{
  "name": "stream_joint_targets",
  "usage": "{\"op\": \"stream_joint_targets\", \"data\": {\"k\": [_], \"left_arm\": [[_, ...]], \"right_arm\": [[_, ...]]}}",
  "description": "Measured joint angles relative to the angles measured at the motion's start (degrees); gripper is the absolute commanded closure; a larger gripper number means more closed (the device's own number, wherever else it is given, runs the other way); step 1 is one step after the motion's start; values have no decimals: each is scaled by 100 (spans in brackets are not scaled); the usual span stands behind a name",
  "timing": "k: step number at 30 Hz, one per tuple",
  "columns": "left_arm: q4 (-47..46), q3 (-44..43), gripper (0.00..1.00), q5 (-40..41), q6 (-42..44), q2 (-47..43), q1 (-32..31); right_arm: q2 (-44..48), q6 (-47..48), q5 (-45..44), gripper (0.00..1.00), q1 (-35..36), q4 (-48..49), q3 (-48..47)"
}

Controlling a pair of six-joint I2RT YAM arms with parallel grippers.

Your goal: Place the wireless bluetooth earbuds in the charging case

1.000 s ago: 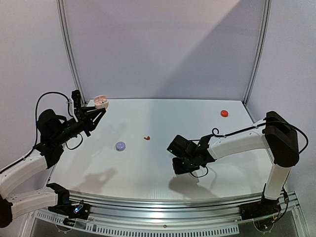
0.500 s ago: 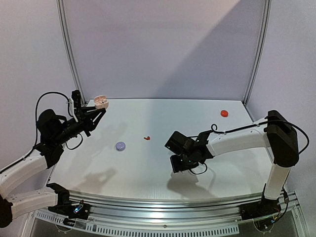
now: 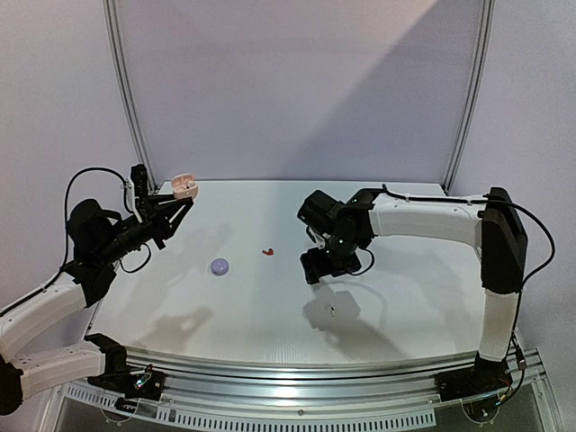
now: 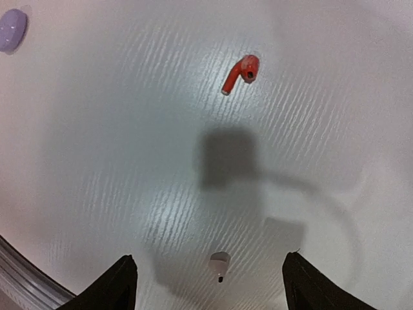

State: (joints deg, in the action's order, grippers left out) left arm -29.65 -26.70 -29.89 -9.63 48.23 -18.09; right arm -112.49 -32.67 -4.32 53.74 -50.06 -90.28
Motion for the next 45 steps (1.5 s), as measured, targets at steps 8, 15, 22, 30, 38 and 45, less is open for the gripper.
{"op": "stream_joint_targets", "data": {"k": [8,15,22,30,38,45], "left_arm": [[2,0,100,-33,0,2,9],[2,0,100,-39,0,0,11],[4,0,100,-48,2,0,11],[4,0,100,-50,2,0,11],[7,0,100,-52,4,0,11],[7,0,100,-52,7,0,11]], "right_arm": [[-883,245,527,37,-225,-1073,-706],[-1189,269,769,46,-216,-1303,-748],[-1285,203,826,58,-216,-1309,-758],[-1436,144,916,65,-216,-1344,-765],[-1436,101,1025,69,-201,-1390,-761],[-1438,63,1091,72,-149,-1471,-758]]}}
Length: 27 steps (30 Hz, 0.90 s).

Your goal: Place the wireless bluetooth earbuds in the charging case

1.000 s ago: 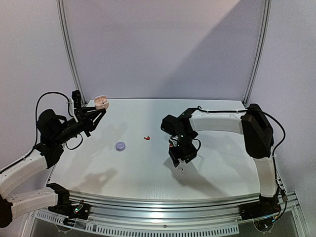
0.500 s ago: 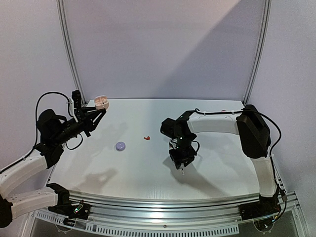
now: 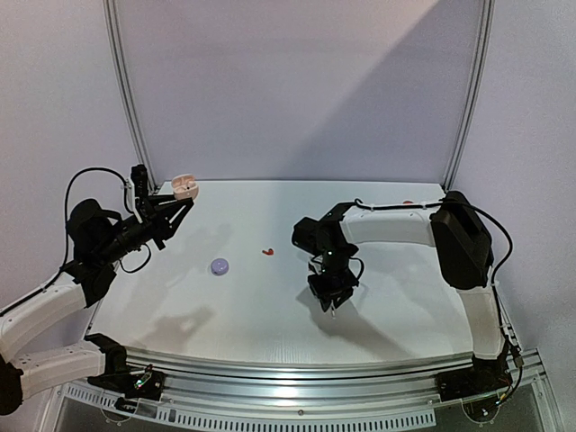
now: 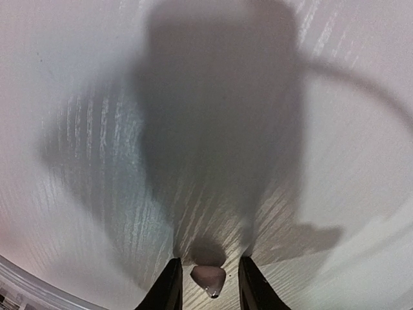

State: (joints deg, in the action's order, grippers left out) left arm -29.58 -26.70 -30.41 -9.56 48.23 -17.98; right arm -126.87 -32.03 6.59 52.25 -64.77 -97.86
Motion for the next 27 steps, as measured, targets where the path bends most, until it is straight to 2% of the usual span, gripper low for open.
{"op": "stream_joint_targets", "data": {"k": [8,13,18,21,27], "left_arm": [[0,0,100,0,4,0,0],[2,0,100,0,13,0,0],[2,0,100,0,17,0,0],[2,0,100,-7,37,0,0],[-11,0,100,-83,61,2,0]], "right_arm": [[-7,-35,4,80,35,-22,0],[-9,-70,4,91,35,-24,0],[-20,-63,-7,97,35,-50,-66],[-63,4,-98,97,35,-118,-385],[20,356,-391,97,37,-166,-1596]]}}
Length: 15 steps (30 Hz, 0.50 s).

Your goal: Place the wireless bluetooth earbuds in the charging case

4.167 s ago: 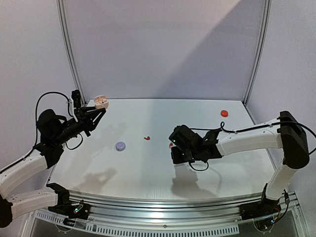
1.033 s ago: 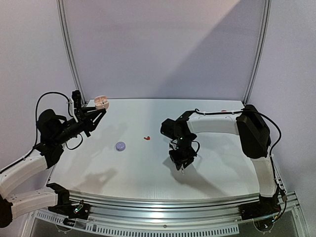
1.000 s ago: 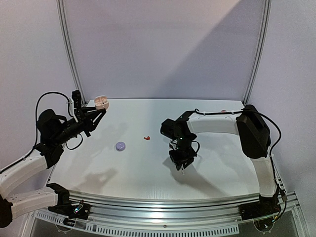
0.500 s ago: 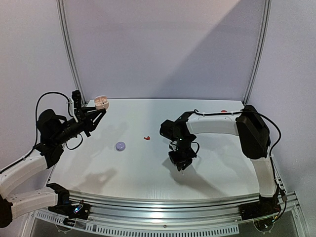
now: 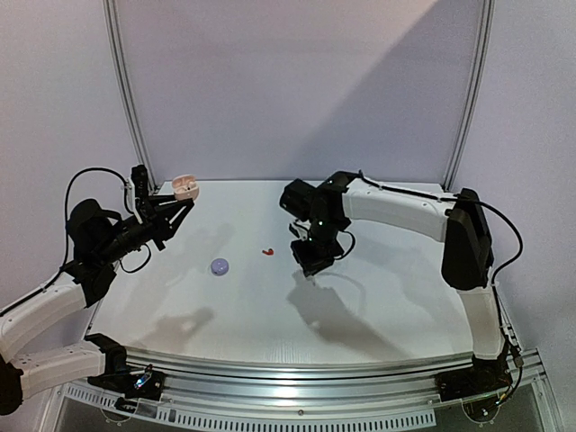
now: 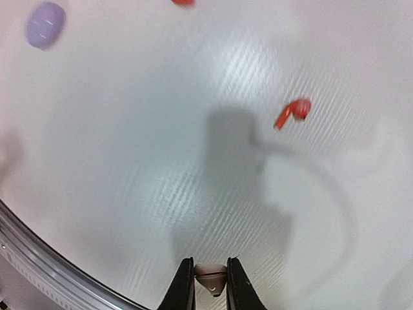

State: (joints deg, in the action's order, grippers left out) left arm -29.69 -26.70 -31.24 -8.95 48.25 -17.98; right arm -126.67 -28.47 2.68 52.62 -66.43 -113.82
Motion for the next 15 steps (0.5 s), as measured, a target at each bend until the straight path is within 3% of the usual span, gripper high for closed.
{"op": "stream_joint_targets", "data": {"k": [6,15], "left_arm": [[-118,0,100,-280,-9,74,0],[-422,-24,100,-595,85,278,-212]], "right_arm": [[573,422,-68,97,118,549,-898],[1692,1123,114,100,844,3165,-981]]}}
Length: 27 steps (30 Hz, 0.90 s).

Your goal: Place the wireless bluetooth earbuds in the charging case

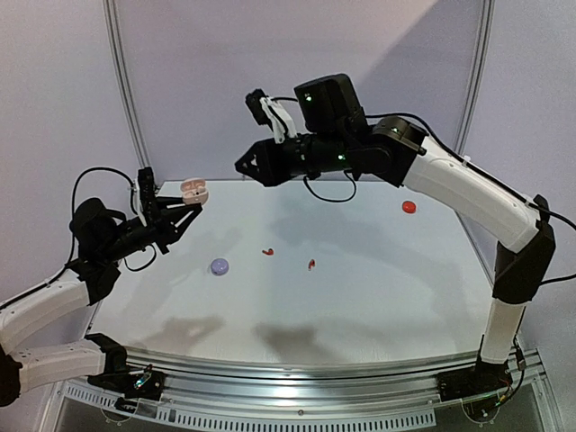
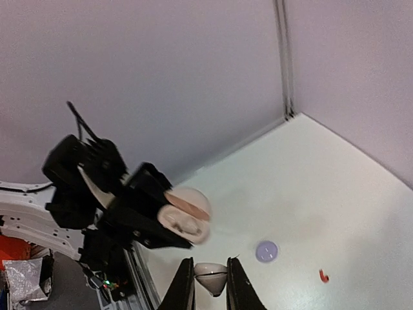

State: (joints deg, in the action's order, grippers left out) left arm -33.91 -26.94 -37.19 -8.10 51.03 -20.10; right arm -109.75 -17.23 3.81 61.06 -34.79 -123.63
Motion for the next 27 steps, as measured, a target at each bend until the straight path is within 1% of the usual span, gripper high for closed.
{"op": "stream_joint_targets", "data": {"k": [2,3,8,12,16,27], "left_arm": [[-105,0,100,-55,92,0,-101],[-153,0,100,-92,133,0,-138],[-289,-2,100,-190,433,-24,-199],[-372,-13,100,-243,629,-55,-199],[-407,-35,100,-313,686,-52,-201],[-415,-44,100,-420,752,-55,-201]], "right_arm": [[22,374,74,100,278,538,-109],[-2,516,116,100,365,656,-184],[-393,1255,323,100,732,929,-914],[-627,1764,356,100,807,918,-1014],[-809,2052,337,100,828,800,-1014],[-968,2398,57,100,828,529,-1014]]}}
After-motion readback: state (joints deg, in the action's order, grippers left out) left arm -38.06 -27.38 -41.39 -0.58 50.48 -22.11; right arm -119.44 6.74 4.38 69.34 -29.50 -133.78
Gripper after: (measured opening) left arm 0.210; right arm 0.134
